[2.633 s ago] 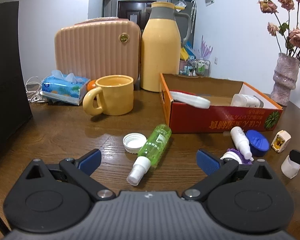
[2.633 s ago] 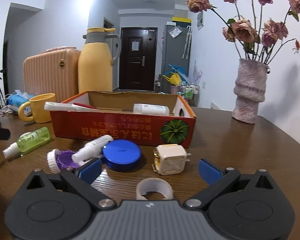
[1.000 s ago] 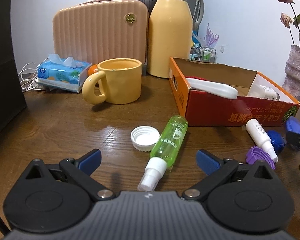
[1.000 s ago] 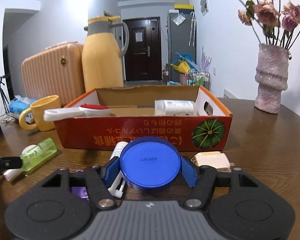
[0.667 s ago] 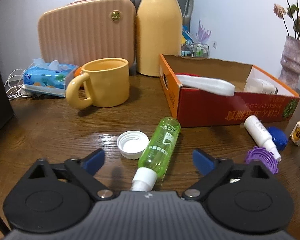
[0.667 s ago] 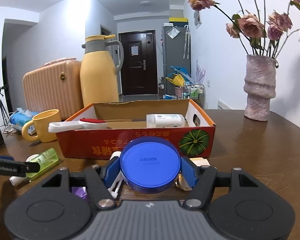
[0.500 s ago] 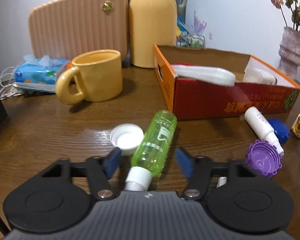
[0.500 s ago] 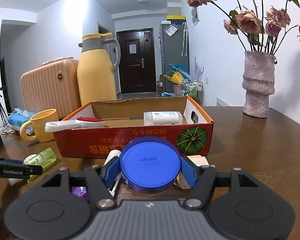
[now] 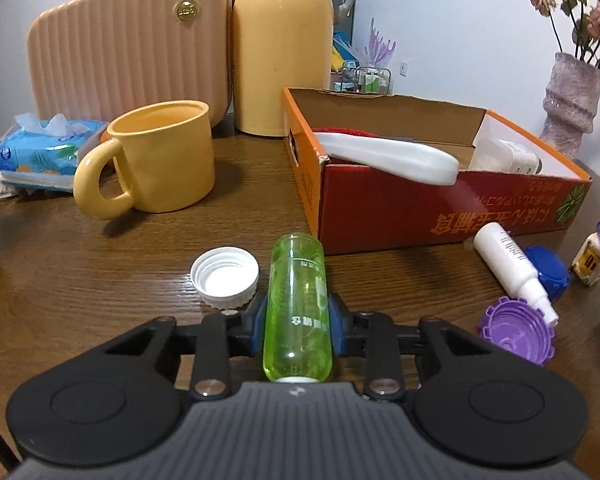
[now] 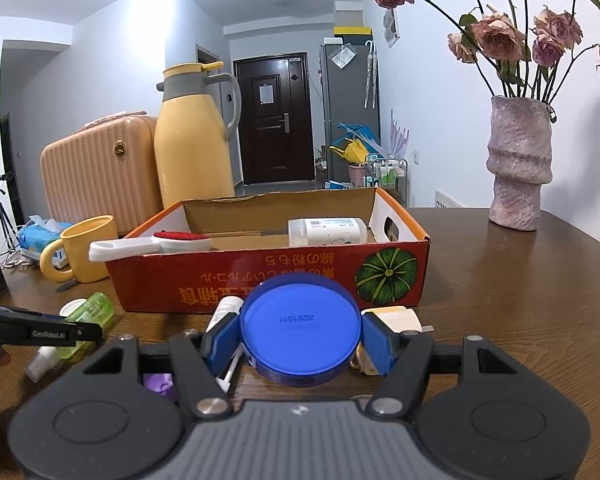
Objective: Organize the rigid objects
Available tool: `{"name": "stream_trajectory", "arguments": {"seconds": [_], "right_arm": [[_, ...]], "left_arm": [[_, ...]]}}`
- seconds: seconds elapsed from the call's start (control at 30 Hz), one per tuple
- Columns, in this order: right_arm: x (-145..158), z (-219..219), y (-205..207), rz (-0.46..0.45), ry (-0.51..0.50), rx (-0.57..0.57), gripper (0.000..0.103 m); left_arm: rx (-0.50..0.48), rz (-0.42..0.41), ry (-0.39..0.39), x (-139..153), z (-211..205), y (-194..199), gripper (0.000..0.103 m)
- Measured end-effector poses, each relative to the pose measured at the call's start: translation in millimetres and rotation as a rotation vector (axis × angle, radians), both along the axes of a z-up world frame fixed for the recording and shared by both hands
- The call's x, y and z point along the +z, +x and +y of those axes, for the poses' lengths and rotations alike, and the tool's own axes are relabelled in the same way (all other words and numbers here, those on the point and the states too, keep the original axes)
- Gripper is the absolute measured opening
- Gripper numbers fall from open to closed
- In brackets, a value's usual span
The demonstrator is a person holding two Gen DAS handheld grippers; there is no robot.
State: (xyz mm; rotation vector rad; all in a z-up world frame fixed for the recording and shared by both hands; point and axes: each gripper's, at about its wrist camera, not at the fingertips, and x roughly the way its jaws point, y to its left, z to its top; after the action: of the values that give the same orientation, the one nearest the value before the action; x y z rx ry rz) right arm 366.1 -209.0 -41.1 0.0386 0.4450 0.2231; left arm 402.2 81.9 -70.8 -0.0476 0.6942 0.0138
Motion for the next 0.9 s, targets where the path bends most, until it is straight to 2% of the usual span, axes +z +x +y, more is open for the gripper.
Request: {"name": "stream_trajectory", "arguments": {"seconds": [0.3,0.53,0.9], "right_arm": [[-0.3,-0.3,-0.1,-0.005,0.002,0.004,0.065],[1.8,0.1,-1.6,-0.02,0.004,0.007,0.065],[8.1,0.3,-7.2,-0.056,0.009,0.012,0.065]], "left_arm": [[0.01,-0.029,-0.035,13.4,-0.6,-13.2,0.031],[0.031,-0.081,-0.026,30.2,-5.0,-31.3,0.031],[0.062,-0.203,-0.071,63.5,-12.0,-66.0,0.031]]}}
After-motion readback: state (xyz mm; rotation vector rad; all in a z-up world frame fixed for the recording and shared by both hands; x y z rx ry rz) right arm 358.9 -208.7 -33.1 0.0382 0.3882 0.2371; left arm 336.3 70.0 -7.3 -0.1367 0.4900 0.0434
